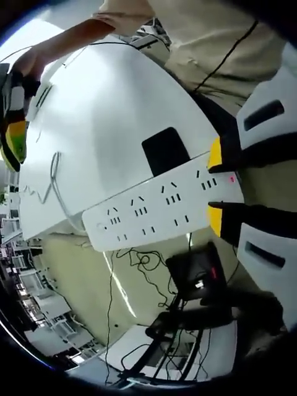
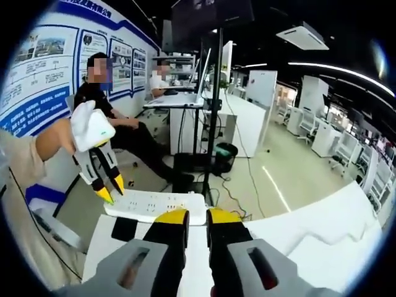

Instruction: Pick up the power strip scattered on the table, fix it on the side mounting bracket of the table, and press the switch

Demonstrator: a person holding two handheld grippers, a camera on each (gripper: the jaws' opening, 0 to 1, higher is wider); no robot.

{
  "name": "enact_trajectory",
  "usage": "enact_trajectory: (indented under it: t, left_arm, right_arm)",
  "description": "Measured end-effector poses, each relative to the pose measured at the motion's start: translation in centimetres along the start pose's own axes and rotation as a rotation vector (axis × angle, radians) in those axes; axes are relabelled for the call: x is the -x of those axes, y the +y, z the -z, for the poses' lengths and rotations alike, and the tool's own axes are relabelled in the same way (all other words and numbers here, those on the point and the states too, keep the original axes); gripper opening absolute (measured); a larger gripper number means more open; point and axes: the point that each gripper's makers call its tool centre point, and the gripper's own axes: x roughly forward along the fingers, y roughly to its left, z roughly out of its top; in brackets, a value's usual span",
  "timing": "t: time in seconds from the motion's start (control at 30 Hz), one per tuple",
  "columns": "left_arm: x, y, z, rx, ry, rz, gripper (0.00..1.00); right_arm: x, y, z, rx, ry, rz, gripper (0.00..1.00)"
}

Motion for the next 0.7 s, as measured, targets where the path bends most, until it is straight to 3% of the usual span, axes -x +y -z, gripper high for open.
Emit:
enact_trajectory:
  t: [0.37,0.7]
  left_arm:
    - [0.0,-0.3,0.1,0.004,0.0,0.001,0.24]
    - [0.0,-0.4,0.1,-0.002,0.005,-0.002,0.24]
  right_arm:
    - [-1.8,0.4,0.3,-0.004,0.026,-0.018,0.0]
    - [-3.4,1.2,-0.6,0.016,0.033,-0.042,0.0]
